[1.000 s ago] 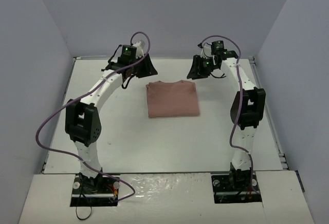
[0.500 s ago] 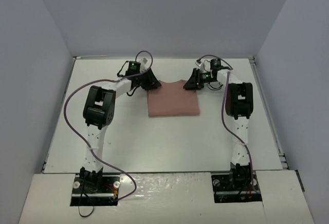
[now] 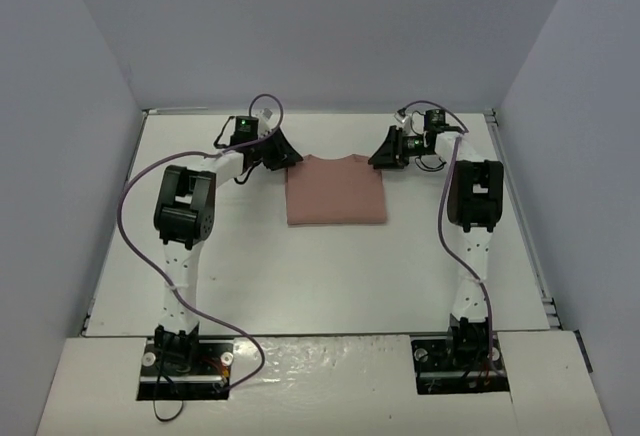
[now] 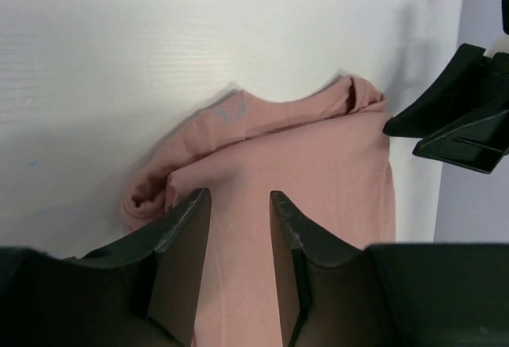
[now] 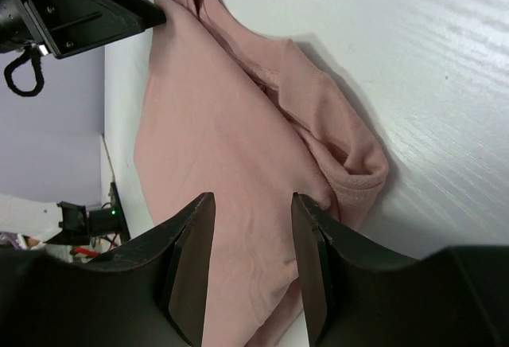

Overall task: Fold and stack the t-shirts
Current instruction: Smooth out wrinkles on the folded tshirt

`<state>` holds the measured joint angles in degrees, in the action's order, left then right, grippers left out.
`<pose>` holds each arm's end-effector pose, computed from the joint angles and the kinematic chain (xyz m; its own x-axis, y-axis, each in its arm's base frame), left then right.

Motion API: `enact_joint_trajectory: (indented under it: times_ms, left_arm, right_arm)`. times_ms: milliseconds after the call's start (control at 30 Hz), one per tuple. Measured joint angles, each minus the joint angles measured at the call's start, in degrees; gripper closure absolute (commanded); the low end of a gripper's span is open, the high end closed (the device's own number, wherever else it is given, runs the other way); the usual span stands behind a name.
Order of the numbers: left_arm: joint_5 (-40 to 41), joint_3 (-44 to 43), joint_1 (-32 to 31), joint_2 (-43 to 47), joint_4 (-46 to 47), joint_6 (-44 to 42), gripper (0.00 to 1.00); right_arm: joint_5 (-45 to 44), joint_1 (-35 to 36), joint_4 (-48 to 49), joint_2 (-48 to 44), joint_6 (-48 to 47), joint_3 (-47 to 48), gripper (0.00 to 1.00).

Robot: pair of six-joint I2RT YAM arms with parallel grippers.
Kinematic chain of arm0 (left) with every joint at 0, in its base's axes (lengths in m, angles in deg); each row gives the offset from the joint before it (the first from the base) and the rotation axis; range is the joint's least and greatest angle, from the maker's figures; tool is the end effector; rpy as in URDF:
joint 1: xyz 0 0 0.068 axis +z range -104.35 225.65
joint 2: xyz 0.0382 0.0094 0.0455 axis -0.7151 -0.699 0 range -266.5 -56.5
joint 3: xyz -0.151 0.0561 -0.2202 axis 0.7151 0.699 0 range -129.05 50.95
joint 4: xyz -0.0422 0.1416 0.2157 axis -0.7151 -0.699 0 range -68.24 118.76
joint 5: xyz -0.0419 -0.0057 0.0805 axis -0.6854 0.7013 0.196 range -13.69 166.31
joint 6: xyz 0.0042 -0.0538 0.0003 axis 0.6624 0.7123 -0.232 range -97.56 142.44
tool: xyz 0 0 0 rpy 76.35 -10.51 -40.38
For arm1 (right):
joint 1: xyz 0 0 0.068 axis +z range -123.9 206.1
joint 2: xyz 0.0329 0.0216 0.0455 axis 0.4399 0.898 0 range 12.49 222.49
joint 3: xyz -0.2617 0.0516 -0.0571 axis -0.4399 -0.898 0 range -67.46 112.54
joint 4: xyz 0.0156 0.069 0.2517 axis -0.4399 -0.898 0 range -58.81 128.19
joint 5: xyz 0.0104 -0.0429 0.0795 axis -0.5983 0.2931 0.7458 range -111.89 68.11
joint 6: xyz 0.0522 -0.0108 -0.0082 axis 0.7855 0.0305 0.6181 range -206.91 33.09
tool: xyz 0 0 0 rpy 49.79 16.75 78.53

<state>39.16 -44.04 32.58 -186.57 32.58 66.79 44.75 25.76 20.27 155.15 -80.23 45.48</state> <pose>0.4942 -0.1369 0.1708 -0.8390 -0.3772 -0.3921 0.1351 0.5536 -0.8217 0.5320 0.0295 0.1392 -0.8055 0.0509 -0.5904 -0.5262 0.3967 0.7521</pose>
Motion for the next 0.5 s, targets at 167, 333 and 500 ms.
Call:
enact_joint_trajectory:
  times_ms: [167, 333, 500]
  left_arm:
    - [-0.44, 4.93, 0.13, 9.66, -0.57, 0.01, 0.67]
    - [-1.42, 12.6, -3.1, 21.02, 1.35, -0.05, 0.67]
    - [-1.71, 22.97, -7.67, 24.59, 2.83, -0.35, 0.67]
  right_arm:
    - [-2.66, 0.42, 0.34, -10.71, 0.73, -5.19, 0.58]
    - [-2.72, 2.88, 2.01, -20.26, -0.31, -14.41, 0.59]
    - [-3.58, 7.22, 2.47, -21.8, -1.91, -26.16, 0.59]
